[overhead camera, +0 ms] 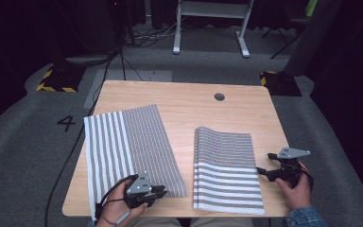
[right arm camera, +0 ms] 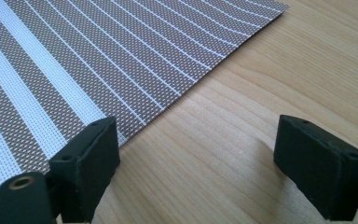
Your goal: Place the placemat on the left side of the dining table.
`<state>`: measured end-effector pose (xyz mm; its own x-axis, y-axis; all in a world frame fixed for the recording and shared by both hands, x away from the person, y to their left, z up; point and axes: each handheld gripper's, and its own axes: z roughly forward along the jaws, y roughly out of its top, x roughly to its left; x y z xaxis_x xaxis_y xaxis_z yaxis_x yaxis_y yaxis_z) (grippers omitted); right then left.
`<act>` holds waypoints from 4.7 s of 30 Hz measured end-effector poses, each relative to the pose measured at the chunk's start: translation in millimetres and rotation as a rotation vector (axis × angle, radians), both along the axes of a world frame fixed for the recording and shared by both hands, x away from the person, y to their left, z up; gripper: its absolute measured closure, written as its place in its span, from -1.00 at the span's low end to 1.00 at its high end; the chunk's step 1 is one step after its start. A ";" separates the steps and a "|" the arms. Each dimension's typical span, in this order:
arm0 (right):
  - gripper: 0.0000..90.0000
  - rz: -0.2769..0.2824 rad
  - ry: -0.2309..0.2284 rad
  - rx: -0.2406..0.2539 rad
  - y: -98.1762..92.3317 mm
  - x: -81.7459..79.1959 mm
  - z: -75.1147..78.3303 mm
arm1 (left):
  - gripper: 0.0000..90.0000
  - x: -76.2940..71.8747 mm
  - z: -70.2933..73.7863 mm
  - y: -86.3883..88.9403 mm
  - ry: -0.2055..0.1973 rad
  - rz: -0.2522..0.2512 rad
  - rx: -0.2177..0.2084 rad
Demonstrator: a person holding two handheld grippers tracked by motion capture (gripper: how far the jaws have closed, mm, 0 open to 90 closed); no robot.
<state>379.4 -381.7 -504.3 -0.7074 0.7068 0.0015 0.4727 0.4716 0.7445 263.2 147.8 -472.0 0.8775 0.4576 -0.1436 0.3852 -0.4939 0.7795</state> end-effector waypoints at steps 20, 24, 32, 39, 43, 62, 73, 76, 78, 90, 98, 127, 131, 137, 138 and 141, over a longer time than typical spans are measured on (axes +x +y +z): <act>-0.68 -0.001 0.000 0.000 0.0 -0.1 0.0 | -0.21 -28.1 -13.6 74.2 0.042 0.552 0.095; -0.68 -0.001 0.000 0.000 0.1 -0.1 0.0 | -0.27 -30.3 -18.1 81.7 0.050 0.630 0.126; -0.68 -0.001 0.001 0.000 0.0 -0.1 0.1 | -0.37 -28.6 -25.2 83.5 0.076 0.688 0.194; -0.68 0.000 0.000 0.000 0.0 0.0 0.0 | -0.36 -29.1 -27.4 81.4 0.056 0.705 0.189; -0.68 0.000 0.000 0.000 0.0 -0.1 0.0 | -0.32 -27.4 -27.7 79.8 0.051 0.714 0.185; -0.68 0.000 0.000 -0.001 0.1 -0.1 0.0 | 0.89 -13.8 -33.9 68.3 -0.080 0.647 0.182; -0.68 0.000 0.000 0.000 0.1 -0.1 0.0 | 0.78 4.0 -31.2 85.4 -0.010 0.608 0.124; -0.68 0.000 0.000 0.000 0.0 0.0 0.0 | -0.17 -3.3 -26.5 87.9 0.017 0.706 0.126; -0.68 0.000 0.000 0.000 0.0 0.0 0.0 | -0.32 -12.4 -20.4 90.9 0.087 0.787 0.191; -0.68 0.001 0.000 0.000 0.0 0.0 -0.1 | -0.36 -11.4 -21.5 95.8 0.116 0.831 0.231; -0.68 0.001 0.000 -0.002 0.1 -0.2 -0.1 | 0.24 -5.9 -20.7 88.7 0.081 0.807 0.227; -0.68 0.000 0.000 0.000 0.0 0.0 0.0 | 0.92 43.7 -1.0 152.7 0.097 0.775 0.162; -0.68 0.000 0.000 0.000 0.0 0.0 0.0 | 0.92 44.2 -1.9 159.5 0.095 0.785 0.163; -0.68 0.001 0.000 0.000 0.0 0.0 0.0 | 0.81 50.3 -4.2 170.2 0.112 0.804 0.156; -0.68 0.000 0.000 0.000 0.0 0.0 0.0 | 0.75 49.5 -4.4 173.1 0.110 0.832 0.146; -0.68 0.001 0.000 0.000 0.0 0.0 0.0 | 0.30 45.7 -3.7 173.5 0.131 0.878 0.142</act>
